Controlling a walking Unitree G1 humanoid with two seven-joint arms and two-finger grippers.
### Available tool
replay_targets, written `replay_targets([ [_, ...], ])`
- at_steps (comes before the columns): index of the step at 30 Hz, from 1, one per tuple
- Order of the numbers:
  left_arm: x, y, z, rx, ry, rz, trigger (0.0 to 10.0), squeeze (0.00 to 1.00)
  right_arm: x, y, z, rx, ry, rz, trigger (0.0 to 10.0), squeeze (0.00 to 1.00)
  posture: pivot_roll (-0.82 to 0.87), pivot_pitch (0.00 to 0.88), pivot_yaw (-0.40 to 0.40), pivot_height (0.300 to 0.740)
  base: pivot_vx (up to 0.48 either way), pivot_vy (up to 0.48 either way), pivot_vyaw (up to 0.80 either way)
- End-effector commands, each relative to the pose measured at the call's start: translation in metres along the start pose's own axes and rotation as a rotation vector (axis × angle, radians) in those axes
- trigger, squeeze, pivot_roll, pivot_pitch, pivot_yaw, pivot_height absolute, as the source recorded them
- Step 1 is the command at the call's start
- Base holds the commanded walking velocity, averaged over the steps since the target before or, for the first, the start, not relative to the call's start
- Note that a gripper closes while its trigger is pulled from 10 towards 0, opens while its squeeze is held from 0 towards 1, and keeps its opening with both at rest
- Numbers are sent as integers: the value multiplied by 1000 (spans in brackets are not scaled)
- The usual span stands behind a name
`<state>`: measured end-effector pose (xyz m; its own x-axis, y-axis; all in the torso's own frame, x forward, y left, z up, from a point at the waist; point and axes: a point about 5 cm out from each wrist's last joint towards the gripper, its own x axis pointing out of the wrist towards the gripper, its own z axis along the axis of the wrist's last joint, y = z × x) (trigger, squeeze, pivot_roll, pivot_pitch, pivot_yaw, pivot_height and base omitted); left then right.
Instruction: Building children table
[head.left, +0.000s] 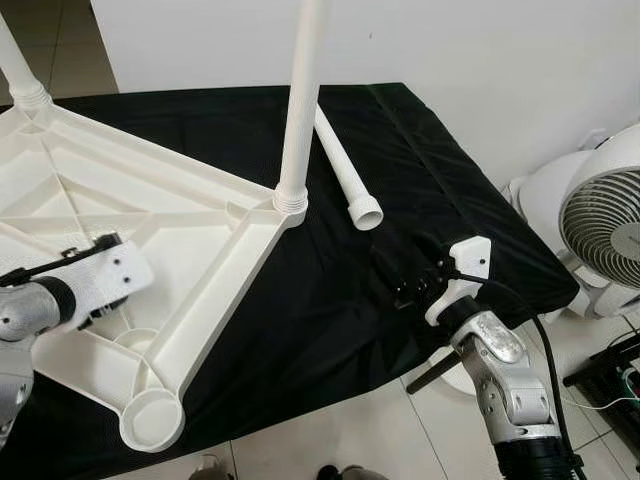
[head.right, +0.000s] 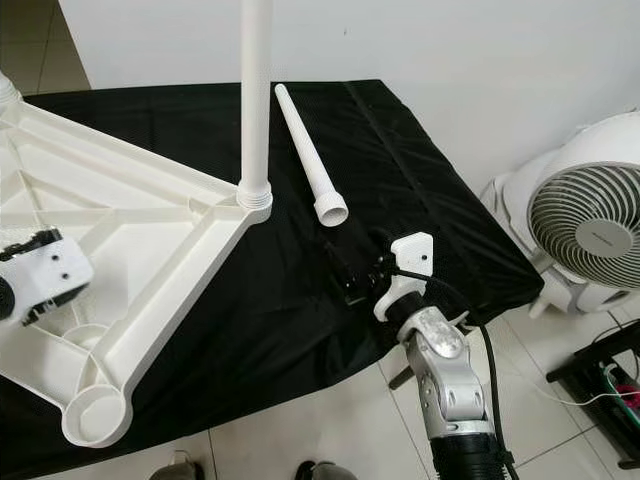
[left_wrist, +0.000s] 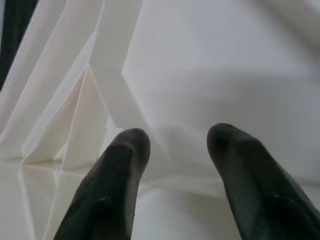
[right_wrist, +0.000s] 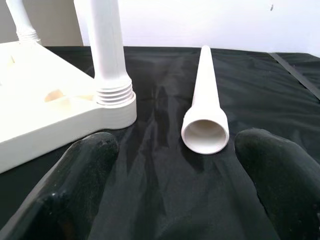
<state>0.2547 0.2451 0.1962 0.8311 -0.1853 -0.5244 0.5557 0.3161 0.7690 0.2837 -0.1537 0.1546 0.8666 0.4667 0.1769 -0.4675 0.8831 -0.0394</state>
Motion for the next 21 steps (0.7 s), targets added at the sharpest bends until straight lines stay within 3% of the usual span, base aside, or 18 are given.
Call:
replay_targets([
  [1, 1, -6, 6, 32, -35, -58, 10000, 0, 0, -4, 0, -12, 1, -7, 10000, 0, 108, 81, -87, 740, 0, 0, 0],
  [6, 1, -11, 7, 47, -45, -107, 10000, 0, 7, -3, 1, 4, -4, -14, 10000, 0, 111, 74, -82, 740, 0, 0, 0],
  [16, -17, 18, -18, 10, 51, -16, 10000, 0, 9, -3, -1, 2, -11, -17, 10000, 0, 123, 83, -78, 740, 0, 0, 0],
  [21, -21, 18, -26, 38, 94, -22, 10000, 0, 9, -3, -1, 0, -10, -15, 10000, 0, 124, 88, -80, 740, 0, 0, 0],
])
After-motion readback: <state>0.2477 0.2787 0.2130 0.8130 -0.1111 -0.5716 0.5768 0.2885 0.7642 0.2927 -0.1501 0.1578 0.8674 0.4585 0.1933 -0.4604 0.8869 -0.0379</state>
